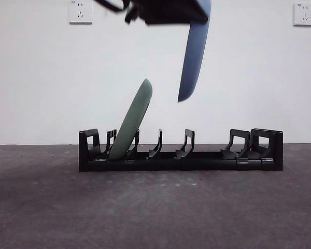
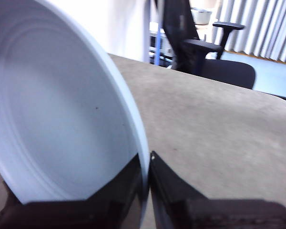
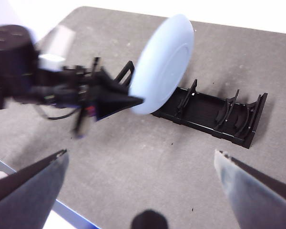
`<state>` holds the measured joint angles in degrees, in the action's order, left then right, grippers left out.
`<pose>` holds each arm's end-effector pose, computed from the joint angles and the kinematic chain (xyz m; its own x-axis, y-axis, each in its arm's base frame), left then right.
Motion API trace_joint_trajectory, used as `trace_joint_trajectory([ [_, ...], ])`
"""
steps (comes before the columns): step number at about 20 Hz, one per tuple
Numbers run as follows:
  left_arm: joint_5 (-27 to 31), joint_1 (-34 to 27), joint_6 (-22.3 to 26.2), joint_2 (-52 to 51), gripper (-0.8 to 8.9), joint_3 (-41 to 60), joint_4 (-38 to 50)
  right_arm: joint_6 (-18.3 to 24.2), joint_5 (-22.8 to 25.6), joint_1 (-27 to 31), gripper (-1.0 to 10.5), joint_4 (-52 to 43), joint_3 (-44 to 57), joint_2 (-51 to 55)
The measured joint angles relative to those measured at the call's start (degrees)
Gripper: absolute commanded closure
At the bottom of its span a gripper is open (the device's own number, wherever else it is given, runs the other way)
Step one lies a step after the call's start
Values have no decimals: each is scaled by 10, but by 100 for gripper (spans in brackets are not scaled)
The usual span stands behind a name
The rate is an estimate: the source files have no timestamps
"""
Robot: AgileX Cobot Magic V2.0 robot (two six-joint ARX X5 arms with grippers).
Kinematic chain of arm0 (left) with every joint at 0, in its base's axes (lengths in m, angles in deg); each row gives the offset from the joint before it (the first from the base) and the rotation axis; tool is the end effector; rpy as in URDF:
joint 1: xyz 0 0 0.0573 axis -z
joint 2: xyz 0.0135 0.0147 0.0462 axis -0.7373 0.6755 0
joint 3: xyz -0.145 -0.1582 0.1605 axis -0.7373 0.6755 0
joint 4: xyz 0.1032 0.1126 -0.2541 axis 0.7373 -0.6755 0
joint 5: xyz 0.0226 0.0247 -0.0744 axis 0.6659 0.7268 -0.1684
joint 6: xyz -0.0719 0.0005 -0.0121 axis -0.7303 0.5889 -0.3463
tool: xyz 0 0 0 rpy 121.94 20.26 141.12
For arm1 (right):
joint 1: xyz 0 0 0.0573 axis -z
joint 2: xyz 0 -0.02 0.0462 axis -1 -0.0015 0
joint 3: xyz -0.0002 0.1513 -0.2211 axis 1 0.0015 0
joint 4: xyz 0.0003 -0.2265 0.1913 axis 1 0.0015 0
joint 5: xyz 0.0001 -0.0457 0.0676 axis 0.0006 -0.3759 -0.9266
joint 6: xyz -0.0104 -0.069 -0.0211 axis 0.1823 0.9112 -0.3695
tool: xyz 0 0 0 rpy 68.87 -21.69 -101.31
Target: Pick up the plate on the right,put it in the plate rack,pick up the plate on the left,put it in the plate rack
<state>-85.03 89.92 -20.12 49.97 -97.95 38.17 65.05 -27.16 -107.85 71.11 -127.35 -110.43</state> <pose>0.2961 -0.2913 0.2858 0.5100 -0.8301 -0.2256 0.8468 0.5305 -0.0378 0.1190 0.0555 0.5063 0.6844 0.5215 -0.5095 -0.5290 0.8361 0.1452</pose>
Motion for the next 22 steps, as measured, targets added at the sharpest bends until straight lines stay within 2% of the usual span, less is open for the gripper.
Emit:
trace_joint_trajectory([
  [7,4,-49,-37,89,822,0,90,-11,-15,0,410,0,47,31],
  [15,5,-59,-45,156,822,-1,98,-10,-15,0,411,0,131,27],
  [19,22,-60,-44,167,822,-1,96,-10,-15,0,411,0,140,28],
  [22,44,-57,-25,168,822,-3,89,-9,-15,0,411,0,140,28],
])
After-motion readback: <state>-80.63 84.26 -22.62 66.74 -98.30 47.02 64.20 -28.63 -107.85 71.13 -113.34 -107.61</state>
